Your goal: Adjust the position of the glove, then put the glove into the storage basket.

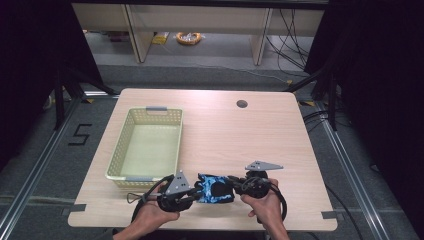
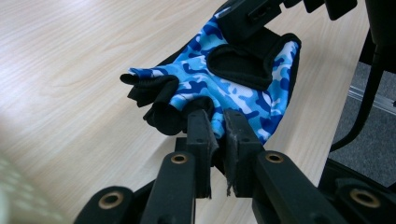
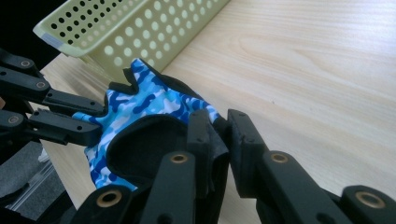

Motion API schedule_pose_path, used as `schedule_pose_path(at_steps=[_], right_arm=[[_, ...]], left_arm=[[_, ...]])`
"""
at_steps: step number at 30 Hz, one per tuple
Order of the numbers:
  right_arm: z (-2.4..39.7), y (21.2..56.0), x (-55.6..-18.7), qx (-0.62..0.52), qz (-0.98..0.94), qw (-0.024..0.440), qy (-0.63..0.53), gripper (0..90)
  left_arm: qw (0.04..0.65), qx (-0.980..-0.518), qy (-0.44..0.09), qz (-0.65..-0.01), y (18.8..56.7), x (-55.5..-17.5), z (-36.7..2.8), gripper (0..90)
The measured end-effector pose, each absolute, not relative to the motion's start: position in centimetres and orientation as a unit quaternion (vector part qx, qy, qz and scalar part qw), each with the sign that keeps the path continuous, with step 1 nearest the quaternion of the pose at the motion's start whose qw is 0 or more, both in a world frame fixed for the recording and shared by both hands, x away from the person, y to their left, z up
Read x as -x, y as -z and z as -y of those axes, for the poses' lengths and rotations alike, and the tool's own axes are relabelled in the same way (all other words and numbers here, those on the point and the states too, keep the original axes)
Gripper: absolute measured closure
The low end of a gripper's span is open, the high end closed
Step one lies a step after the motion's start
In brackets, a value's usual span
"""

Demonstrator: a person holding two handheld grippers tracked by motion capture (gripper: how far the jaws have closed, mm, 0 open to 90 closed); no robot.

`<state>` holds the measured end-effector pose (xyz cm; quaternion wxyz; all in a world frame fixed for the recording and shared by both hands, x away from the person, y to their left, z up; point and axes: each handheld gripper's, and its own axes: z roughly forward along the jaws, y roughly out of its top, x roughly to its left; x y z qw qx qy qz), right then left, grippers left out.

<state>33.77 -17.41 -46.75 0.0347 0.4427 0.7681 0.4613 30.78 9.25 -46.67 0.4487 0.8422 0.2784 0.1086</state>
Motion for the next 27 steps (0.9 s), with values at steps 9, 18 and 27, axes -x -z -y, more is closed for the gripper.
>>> schedule_pose_path(at_steps=[9,18,27], right_arm=[[16.0,45.9,-34.7,-0.431,-0.772,0.034,-0.466,80.2],[14.7,44.1,-35.3,-0.432,-0.772,0.024,-0.466,80.2],[13.3,42.0,-36.3,-0.414,-0.774,0.044,-0.477,80.1]], left_arm=[[0.445,-0.842,-0.116,-0.281,45.5,-31.2,-10.8,80.9],[0.445,-0.841,-0.118,-0.285,44.2,-31.7,-12.0,80.6],[0.450,-0.837,-0.129,-0.285,42.2,-32.5,-13.6,80.6]])
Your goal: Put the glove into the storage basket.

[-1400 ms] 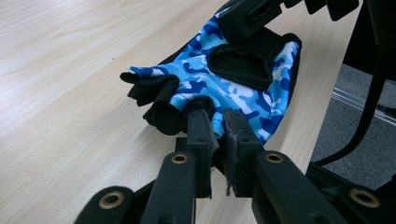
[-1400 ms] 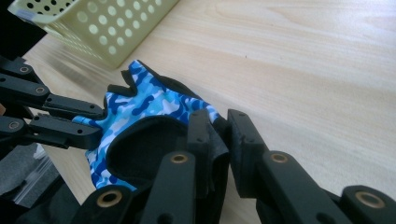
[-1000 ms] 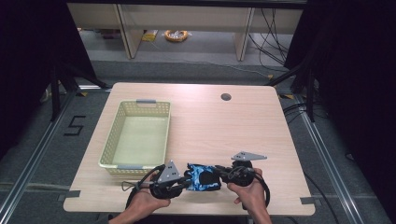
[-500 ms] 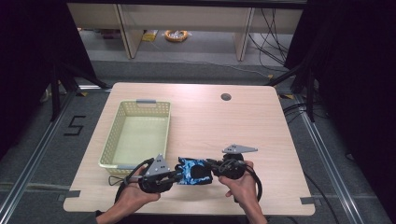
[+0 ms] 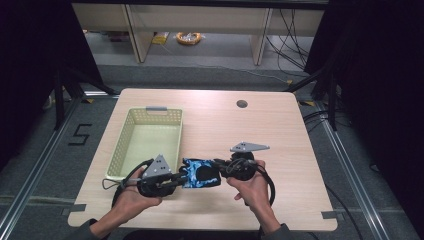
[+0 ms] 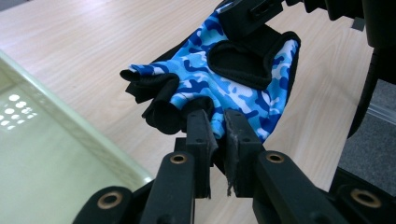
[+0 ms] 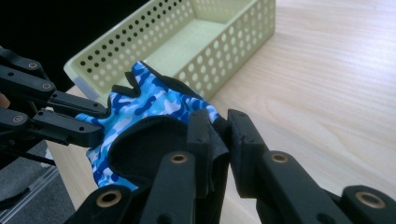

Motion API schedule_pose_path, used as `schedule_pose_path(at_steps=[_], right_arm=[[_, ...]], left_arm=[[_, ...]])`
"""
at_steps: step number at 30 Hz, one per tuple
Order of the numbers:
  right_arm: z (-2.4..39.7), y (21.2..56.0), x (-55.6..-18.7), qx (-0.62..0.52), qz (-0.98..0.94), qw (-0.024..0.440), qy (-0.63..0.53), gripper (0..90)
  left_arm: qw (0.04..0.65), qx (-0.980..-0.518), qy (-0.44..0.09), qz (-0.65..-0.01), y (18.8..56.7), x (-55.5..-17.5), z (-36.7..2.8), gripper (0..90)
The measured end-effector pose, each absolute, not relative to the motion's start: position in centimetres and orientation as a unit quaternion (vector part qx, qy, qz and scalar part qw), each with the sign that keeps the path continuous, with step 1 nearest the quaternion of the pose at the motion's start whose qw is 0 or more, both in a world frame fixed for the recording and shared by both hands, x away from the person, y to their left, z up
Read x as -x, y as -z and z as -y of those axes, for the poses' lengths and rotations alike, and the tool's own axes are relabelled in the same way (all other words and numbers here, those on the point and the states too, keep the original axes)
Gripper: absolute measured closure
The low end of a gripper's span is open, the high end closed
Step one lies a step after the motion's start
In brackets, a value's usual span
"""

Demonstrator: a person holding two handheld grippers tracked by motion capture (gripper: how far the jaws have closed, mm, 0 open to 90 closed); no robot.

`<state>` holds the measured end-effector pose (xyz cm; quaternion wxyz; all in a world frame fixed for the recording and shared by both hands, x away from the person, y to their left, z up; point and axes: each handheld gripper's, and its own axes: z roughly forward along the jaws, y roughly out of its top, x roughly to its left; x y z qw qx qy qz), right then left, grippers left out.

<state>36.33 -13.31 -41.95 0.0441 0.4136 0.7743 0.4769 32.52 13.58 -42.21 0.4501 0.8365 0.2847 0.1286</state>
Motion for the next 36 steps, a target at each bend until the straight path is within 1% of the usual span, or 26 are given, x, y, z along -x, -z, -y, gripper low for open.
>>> schedule_pose_path(at_steps=[2,3,4,5,6,8,9,12,13,16,21,28,33,36], right_arm=[[12.9,41.5,-36.6,-0.411,-0.774,0.040,-0.480,80.1],[12.8,41.3,-36.8,-0.404,-0.776,0.046,-0.482,80.1],[12.5,41.1,-36.9,-0.407,-0.774,0.042,-0.484,80.1],[12.3,40.9,-36.9,-0.411,-0.772,0.035,-0.483,80.1],[12.2,40.7,-37.3,-0.401,-0.776,0.050,-0.485,80.1],[11.9,40.4,-37.7,-0.394,-0.778,0.047,-0.487,80.1],[11.7,40.1,-37.8,-0.404,-0.773,0.042,-0.488,80.1],[11.1,39.5,-38.2,-0.402,-0.775,0.046,-0.485,80.1],[11.0,39.3,-38.5,-0.394,-0.779,0.055,-0.485,80.1],[10.2,38.7,-39.0,-0.394,-0.779,0.053,-0.485,80.1],[8.8,38.1,-40.1,-0.392,-0.784,0.055,-0.478,80.1],[6.4,38.0,-41.3,-0.386,-0.788,0.048,-0.477,80.1],[4.1,38.6,-42.5,-0.385,-0.793,0.042,-0.470,80.0],[2.9,39.1,-43.0,-0.389,-0.793,0.033,-0.468,80.1]], left_arm=[[0.449,-0.836,-0.130,-0.287,41.8,-32.8,-14.1,80.5],[0.454,-0.832,-0.131,-0.291,41.6,-32.9,-14.3,80.5],[0.446,-0.837,-0.133,-0.287,41.3,-33.1,-14.6,80.6],[0.453,-0.833,-0.128,-0.292,41.2,-33.2,-14.6,80.5],[0.452,-0.834,-0.133,-0.288,40.9,-33.4,-14.8,80.5],[0.448,-0.836,-0.134,-0.286,40.6,-33.7,-15.2,80.5],[0.454,-0.830,-0.136,-0.295,40.4,-33.8,-15.3,80.5],[0.456,-0.831,-0.131,-0.292,39.8,-34.5,-16.0,80.5],[0.456,-0.831,-0.129,-0.290,39.6,-34.7,-16.3,80.4],[0.458,-0.829,-0.124,-0.296,39.4,-35.4,-17.0,80.5],[0.455,-0.828,-0.131,-0.301,39.0,-35.9,-18.1,80.5],[0.447,-0.824,-0.130,-0.323,38.9,-36.9,-20.7,80.4],[0.440,-0.827,-0.126,-0.328,39.3,-37.4,-22.8,80.4],[0.441,-0.819,-0.130,-0.343,39.7,-37.5,-23.7,80.4]])
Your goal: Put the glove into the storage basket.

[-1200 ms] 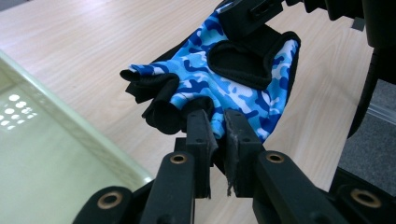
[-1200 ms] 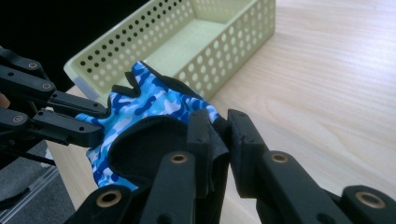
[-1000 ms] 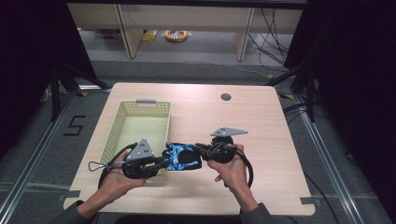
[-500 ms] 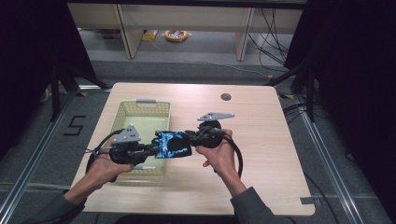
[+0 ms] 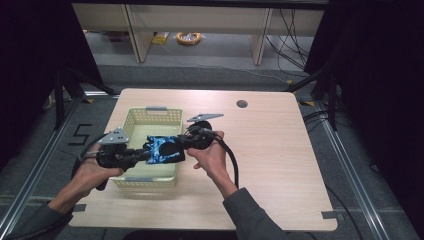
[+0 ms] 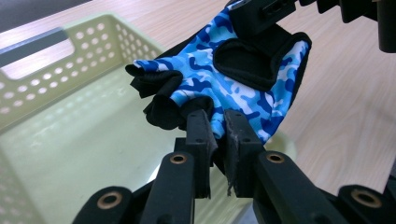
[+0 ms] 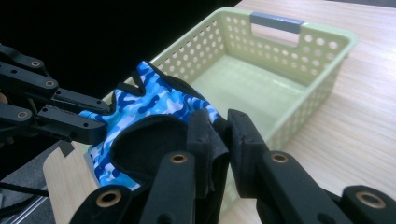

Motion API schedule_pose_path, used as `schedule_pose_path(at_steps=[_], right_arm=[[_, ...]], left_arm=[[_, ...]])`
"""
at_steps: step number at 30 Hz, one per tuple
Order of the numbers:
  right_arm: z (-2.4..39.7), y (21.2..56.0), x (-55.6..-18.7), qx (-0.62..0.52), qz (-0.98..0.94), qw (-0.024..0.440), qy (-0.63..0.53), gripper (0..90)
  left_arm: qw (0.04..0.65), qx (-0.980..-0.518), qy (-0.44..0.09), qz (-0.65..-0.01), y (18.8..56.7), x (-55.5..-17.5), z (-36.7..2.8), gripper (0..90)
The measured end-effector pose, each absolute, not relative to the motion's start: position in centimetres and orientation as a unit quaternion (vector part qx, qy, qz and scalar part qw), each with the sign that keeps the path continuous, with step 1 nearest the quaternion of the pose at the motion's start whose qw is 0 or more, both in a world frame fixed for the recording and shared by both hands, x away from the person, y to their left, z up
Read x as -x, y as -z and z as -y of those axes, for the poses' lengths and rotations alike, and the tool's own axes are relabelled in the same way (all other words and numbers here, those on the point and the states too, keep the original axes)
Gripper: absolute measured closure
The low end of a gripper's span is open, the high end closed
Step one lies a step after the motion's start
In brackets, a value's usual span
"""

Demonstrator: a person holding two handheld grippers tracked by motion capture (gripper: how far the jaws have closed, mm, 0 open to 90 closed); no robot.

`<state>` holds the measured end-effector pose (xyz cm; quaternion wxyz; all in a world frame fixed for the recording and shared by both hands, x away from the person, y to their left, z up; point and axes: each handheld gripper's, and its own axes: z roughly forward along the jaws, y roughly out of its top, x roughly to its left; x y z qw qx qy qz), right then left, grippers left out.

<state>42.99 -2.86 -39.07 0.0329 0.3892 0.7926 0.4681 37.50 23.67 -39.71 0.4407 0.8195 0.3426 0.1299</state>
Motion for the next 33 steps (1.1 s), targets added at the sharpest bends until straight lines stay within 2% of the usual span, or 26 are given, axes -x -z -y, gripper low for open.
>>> schedule_pose_path(at_steps=[5,9,16,33], right_arm=[[0.9,40.1,-43.9,-0.387,-0.799,0.023,-0.460,80.0],[-0.5,40.9,-44.3,-0.386,-0.805,0.020,-0.450,80.1],[-2.6,42.5,-44.6,-0.390,-0.811,0.017,-0.435,79.9],[-4.6,45.4,-44.8,-0.412,-0.831,0.019,-0.374,79.2]], left_arm=[[0.423,-0.826,-0.135,-0.347,40.7,-37.6,-25.3,80.4],[0.432,-0.815,-0.130,-0.364,41.6,-37.8,-26.3,80.4],[0.402,-0.830,-0.119,-0.367,43.0,-38.2,-27.9,80.3],[0.362,-0.842,-0.095,-0.388,45.5,-38.9,-28.1,79.5]])
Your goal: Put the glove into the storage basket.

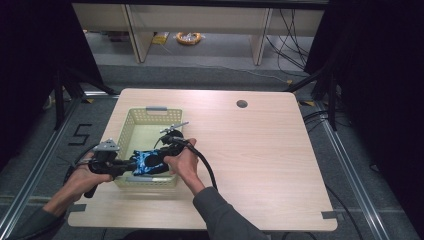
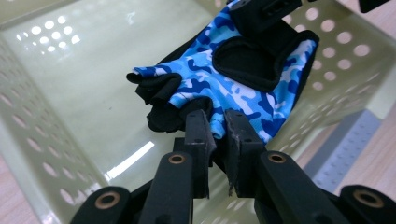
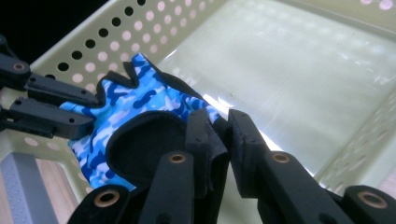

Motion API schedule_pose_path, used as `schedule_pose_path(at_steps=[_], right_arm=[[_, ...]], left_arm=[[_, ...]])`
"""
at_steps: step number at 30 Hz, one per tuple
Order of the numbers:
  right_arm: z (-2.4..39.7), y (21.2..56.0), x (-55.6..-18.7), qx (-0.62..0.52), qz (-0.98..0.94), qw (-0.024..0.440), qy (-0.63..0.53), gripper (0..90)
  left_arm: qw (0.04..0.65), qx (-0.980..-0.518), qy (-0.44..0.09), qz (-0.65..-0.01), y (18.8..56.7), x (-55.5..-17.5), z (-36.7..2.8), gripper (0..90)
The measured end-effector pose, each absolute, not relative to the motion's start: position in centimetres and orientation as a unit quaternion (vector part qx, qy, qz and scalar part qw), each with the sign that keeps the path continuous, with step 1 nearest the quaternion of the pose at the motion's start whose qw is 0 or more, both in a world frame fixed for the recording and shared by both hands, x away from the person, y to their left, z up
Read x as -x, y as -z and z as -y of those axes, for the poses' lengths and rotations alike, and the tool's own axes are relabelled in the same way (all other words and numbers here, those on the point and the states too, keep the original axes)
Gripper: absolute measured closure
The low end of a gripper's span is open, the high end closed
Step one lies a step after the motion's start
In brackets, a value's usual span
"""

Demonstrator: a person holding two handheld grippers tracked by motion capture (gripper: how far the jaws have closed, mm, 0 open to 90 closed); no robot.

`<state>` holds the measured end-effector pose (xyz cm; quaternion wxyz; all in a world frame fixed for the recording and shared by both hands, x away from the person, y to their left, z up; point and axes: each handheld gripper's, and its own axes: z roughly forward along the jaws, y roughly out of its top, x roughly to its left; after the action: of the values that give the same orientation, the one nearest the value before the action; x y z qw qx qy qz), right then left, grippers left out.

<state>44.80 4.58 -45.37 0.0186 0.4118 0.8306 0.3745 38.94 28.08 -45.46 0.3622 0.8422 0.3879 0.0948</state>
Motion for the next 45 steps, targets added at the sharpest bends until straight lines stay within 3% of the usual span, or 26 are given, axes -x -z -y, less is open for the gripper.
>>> schedule_pose_path(at_steps=[8,15,22,29,38,45], right_arm=[[-5.3,45.7,-45.0,-0.387,-0.851,0.039,-0.352,78.5],[-5.4,46.0,-45.3,-0.381,-0.861,0.048,-0.334,75.8],[-5.2,46.3,-45.5,-0.377,-0.861,0.047,-0.338,66.4],[-5.1,45.5,-45.3,-0.370,-0.861,0.068,-0.341,52.9],[-3.5,43.6,-45.4,-0.365,-0.844,0.082,-0.385,48.2],[-1.5,42.0,-44.7,-0.362,-0.835,0.081,-0.407,46.0]], left_arm=[[0.345,-0.851,-0.081,-0.388,45.9,-39.3,-27.7,78.2],[0.328,-0.857,-0.087,-0.387,45.5,-39.7,-27.4,66.1],[0.328,-0.850,-0.107,-0.399,44.7,-39.6,-27.0,57.0],[0.324,-0.851,-0.119,-0.395,44.3,-39.5,-26.9,54.4],[0.343,-0.836,-0.132,-0.407,43.5,-39.8,-27.1,50.7],[0.352,-0.834,-0.124,-0.405,43.0,-39.3,-26.2,41.4]])
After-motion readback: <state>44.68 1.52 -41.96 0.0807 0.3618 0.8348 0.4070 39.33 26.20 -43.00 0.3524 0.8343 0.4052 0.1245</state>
